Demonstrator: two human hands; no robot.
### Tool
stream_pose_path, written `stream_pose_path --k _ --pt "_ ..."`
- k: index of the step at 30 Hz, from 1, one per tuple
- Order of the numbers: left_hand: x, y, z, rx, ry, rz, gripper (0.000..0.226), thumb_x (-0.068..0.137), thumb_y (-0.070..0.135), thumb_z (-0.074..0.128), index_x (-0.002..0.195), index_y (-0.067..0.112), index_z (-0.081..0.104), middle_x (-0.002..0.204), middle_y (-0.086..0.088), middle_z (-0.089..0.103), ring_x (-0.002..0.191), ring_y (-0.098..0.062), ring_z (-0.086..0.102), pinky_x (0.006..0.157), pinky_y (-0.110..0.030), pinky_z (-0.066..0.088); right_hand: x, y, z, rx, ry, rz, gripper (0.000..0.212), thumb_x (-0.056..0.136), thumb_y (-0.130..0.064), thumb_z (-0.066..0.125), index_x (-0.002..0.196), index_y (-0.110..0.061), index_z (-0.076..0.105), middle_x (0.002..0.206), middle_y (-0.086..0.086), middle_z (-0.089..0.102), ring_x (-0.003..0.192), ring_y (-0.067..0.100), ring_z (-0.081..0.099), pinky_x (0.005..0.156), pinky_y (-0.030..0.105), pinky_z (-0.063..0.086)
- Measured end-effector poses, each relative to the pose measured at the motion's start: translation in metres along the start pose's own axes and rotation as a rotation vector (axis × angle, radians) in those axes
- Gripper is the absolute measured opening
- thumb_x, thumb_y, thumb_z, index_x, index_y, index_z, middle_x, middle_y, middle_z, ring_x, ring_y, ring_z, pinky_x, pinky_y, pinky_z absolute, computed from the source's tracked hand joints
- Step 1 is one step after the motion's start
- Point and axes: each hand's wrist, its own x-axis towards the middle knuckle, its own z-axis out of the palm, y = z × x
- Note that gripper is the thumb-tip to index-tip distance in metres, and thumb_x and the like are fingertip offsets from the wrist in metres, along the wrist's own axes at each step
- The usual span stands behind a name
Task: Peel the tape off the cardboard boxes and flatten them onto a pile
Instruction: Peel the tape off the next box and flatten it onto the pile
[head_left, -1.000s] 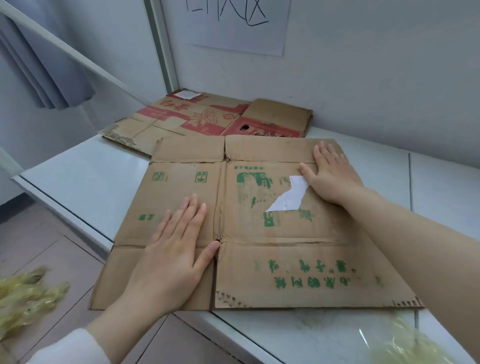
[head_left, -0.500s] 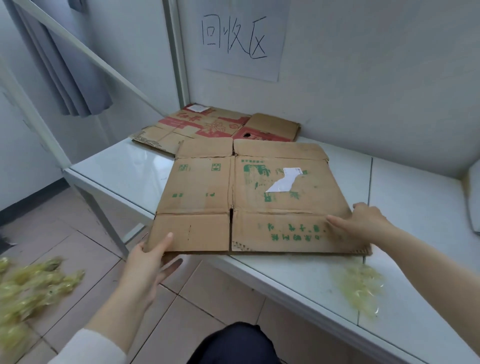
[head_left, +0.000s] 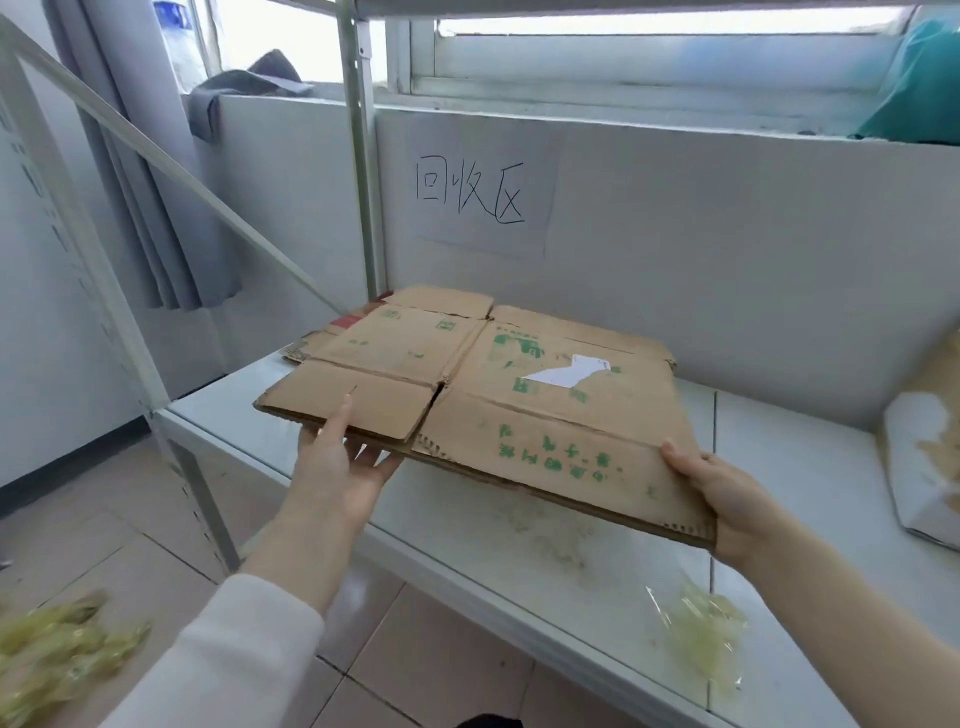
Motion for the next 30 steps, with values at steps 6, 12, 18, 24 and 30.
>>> stream_pose_path --k 6,12,18,24,30 --pt "0.053 -0.013 0.023 0.140 0.065 0.118 0.031 0.094 0.002 0.048 0.126 0.002 0.046 0.118 -0.017 0.058 0.081 -0.022 0.062 0.065 -0.036 0.055 0.021 0.021 0.057 0.166 0.034 -0.101 0.032 0.089 -0.021 0.060 0.116 -0.012 0.046 0.100 0.006 0.062 0.082 0.022 0.061 0.062 0.039 0.056" --pt "0.157 0.000 0.033 0.248 0.181 0.174 0.039 0.091 0.007 0.056 0.127 -0.003 0.044 0.126 -0.017 0.055 0.112 -0.032 0.057 0.098 -0.050 0.045 0.092 0.008 0.109 0.213 0.019 -0.097 0.044 0.090 -0.018 0.058 0.129 -0.009 0.039 0.119 0.011 0.058 0.089 0.026 0.060 0.071 0.041 0.052" --pt "0.246 -0.011 0.015 0.338 0.311 0.137 0.042 0.090 0.010 0.058 0.128 -0.002 0.046 0.126 -0.016 0.055 0.110 -0.031 0.057 0.098 -0.050 0.045 0.171 0.008 0.141 0.172 0.029 -0.052 0.054 0.091 -0.015 0.057 0.136 -0.004 0.030 0.130 0.016 0.052 0.111 0.033 0.057 0.097 0.049 0.046" --pt "0.274 -0.031 0.014 0.481 0.519 0.174 0.055 0.095 0.023 0.049 0.140 -0.001 0.028 0.134 -0.018 0.047 0.124 -0.034 0.046 0.103 -0.040 0.039 0.211 0.023 0.148 -0.015 0.114 -0.104 0.050 0.088 -0.020 0.061 0.130 -0.001 0.040 0.123 0.015 0.056 0.109 0.033 0.057 0.097 0.045 0.046" --pt "0.279 -0.036 0.034 0.740 0.639 0.443 0.055 0.099 0.011 0.037 0.147 0.007 0.011 0.155 -0.012 0.015 0.140 -0.024 0.023 0.112 -0.026 0.017 0.216 0.025 0.147 -0.551 0.286 -0.215 0.055 0.079 -0.041 0.067 0.110 0.002 0.053 0.109 0.016 0.059 0.099 0.034 0.056 0.074 0.033 0.044"
